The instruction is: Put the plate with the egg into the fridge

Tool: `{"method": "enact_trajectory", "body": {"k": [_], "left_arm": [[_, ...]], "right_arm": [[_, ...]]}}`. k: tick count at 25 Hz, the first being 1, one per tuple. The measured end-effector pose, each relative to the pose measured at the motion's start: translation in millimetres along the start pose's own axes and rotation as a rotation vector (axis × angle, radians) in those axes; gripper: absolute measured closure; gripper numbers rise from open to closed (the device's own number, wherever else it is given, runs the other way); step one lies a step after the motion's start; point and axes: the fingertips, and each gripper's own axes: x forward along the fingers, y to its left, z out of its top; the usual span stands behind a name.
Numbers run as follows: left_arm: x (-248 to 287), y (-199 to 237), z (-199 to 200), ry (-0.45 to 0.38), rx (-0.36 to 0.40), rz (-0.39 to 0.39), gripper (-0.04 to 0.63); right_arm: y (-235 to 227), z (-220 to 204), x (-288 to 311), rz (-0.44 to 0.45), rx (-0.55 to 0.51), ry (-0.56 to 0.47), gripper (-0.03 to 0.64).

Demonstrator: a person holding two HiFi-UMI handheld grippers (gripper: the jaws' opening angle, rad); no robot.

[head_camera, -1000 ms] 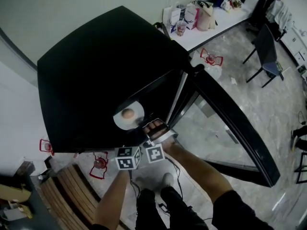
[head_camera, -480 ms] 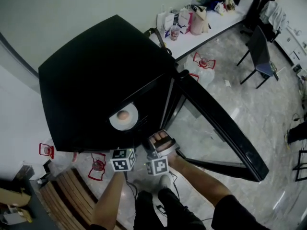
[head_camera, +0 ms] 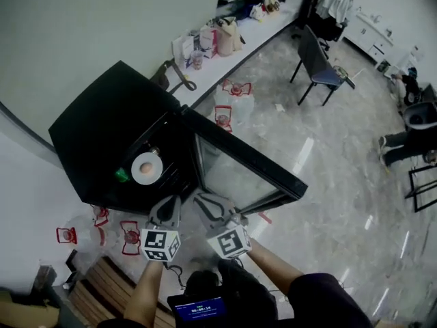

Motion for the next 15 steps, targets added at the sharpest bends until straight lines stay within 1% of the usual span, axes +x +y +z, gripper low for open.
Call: {"method": "enact_trajectory", "body": {"k": [3,5,8,11,14,15], "left_arm": [[-13.7,-37.0,16.5,-0.021,0.004,-0.072,0.587],[-21.2,-67.4,27.8,-0.044,0.024,-0.133,0.588],[-28.4,-108.8,40.5,-0.079,0.046,-0.223,0.588],[-32.9,-149.0,46.1,-0.091,0.073,-0.306,0.588],[-37.7,-185.7,56.8,-0.105,0.102,-0.361,0.587],[-38.9,-197.5,61.2,-0.112,0.113,-0.374,0.587]], "right_arm": [[-20.3,22.2,-50.4,-0.121,0.063,-0.041,0.608],[-33.0,27.9,-88.2,-0.196,0.081,-0.029,0.609],[-48.4,29.6,-140.7,-0.285,0.045,-0.006,0.609],[-69.8,24.1,-190.4,-0.375,0.072,0.026,0.607],[-102.6,18.4,-225.7,-0.428,0.071,0.053,0.599],[-113.3,19.1,-234.7,-0.436,0.077,0.059,0.573]]}}
